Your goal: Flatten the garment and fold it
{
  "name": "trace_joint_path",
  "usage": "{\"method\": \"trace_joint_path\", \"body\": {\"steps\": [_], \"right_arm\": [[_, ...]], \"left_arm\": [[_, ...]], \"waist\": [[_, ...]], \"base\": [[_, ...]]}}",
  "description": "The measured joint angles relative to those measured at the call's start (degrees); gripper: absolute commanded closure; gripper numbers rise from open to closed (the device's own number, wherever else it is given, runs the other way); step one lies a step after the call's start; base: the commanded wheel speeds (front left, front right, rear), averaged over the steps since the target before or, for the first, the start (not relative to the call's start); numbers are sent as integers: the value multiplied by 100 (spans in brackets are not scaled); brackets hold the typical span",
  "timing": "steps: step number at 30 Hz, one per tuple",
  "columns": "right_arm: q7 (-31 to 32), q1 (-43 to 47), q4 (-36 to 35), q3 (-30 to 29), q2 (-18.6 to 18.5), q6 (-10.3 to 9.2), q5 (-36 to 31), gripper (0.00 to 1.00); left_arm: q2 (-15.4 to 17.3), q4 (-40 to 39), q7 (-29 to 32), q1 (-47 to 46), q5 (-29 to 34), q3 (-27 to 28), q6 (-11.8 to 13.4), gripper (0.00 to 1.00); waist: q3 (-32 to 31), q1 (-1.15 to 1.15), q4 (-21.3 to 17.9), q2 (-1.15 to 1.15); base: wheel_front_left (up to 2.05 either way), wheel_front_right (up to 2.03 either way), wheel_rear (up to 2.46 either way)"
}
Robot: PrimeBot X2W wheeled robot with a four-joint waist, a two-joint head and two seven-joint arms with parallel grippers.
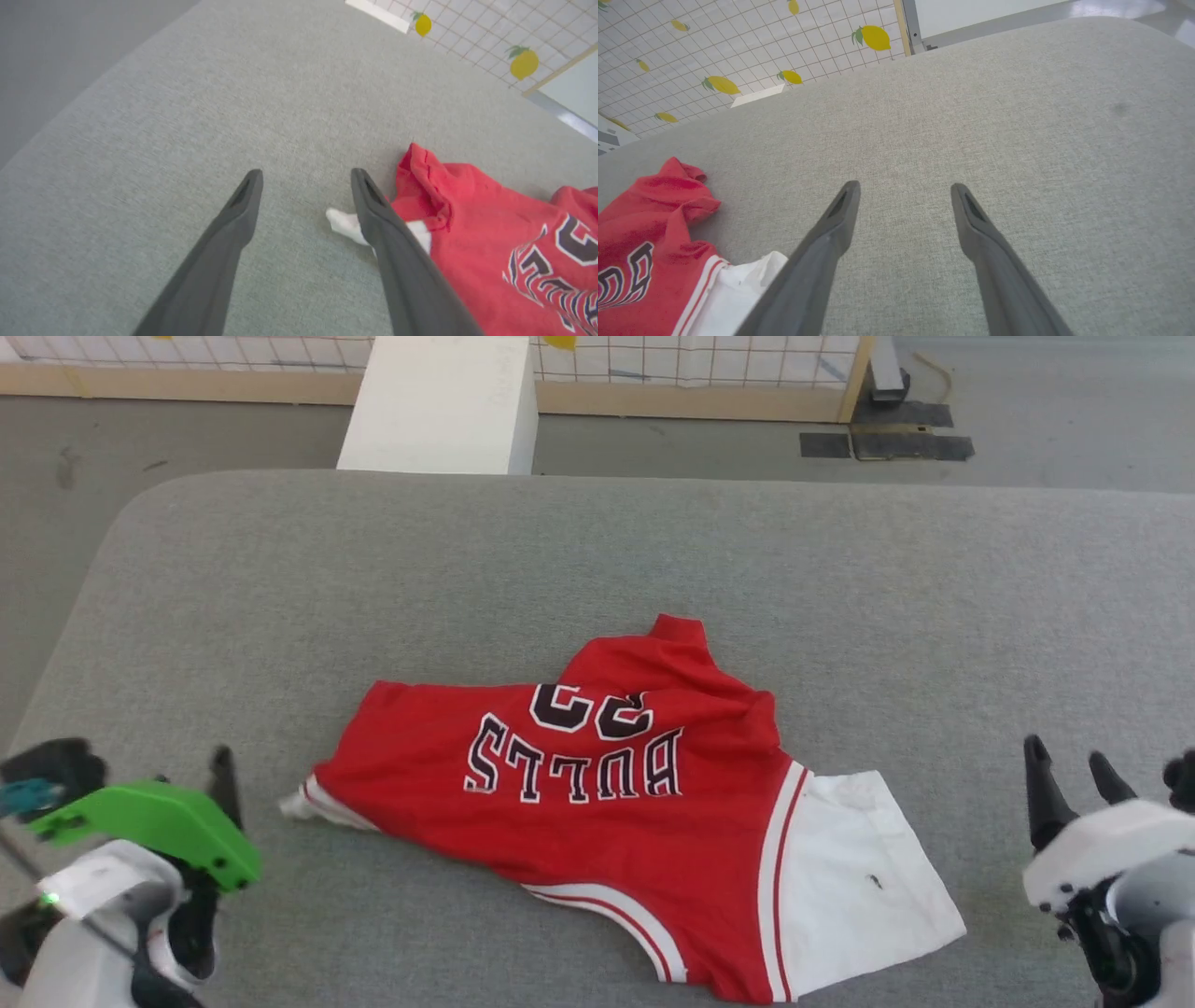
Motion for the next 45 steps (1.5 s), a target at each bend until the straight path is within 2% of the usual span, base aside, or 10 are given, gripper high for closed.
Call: {"method": "trace_joint_path", "body": {"steps": [7, 10, 13, 21, 27, 36, 37, 38, 42, 45], "right_arm": [[341, -482, -185, 816, -4, 0, -57, 0], [565, -817, -156, 1436, -3, 0, -75, 0], [1002, -1384, 132, 2283, 7, 0, -212, 0], [2363, -2845, 1273, 3236, -21, 0, -957, 0], [3301, -3514, 1946, 3818, -144, 0, -1318, 0], [4078, -3951, 2347, 4511, -391, -3, -808, 0], [4156, -4007, 2331, 4514, -432, -3, -666, 69], [4177, -4047, 2302, 4521, -499, -1, -568, 100], [4164, -4191, 2227, 4330, -705, 4, -363, 100], [3924, -4403, 2248, 3827, -973, 4, -535, 100]], "left_arm": [[-146, -303, -2192, 288, 602, 108, -247, 0], [-327, -283, -2914, 398, 746, -69, -444, 0], [-489, -274, -3296, 406, 1035, -356, -705, 0], [-880, -280, -3407, 249, 1456, -423, -1050, 0], [-1236, -272, -3409, 73, 1690, -278, -1345, 0], [-1536, -243, -3409, -80, 1872, -10, -1628, 0], [-1552, -244, -3409, -87, 1917, 21, -1658, 0], [-1577, -243, -3409, -96, 1948, 40, -1689, 0], [-1646, -209, -3409, -145, 1989, 55, -1791, 0], [-1656, -177, -3409, -201, 1991, 51, -1850, 0]], "waist": [[-28, 0, 130, 0], [-12, 0, 205, 0], [80, 0, 329, 0], [484, 0, 577, 0], [823, 0, 832, 0], [1248, 0, 1179, 0], [1281, 0, 1205, 0], [1311, 0, 1228, 0], [1371, 0, 1322, 0], [1411, 0, 1387, 0]], "base": [[0, 0, 0], [0, 0, 0], [0, 0, 0], [0, 0, 0], [0, 0, 0], [0, 0, 0], [0, 0, 0], [0, 0, 0], [0, 0, 0], [0, 0, 0]]}}
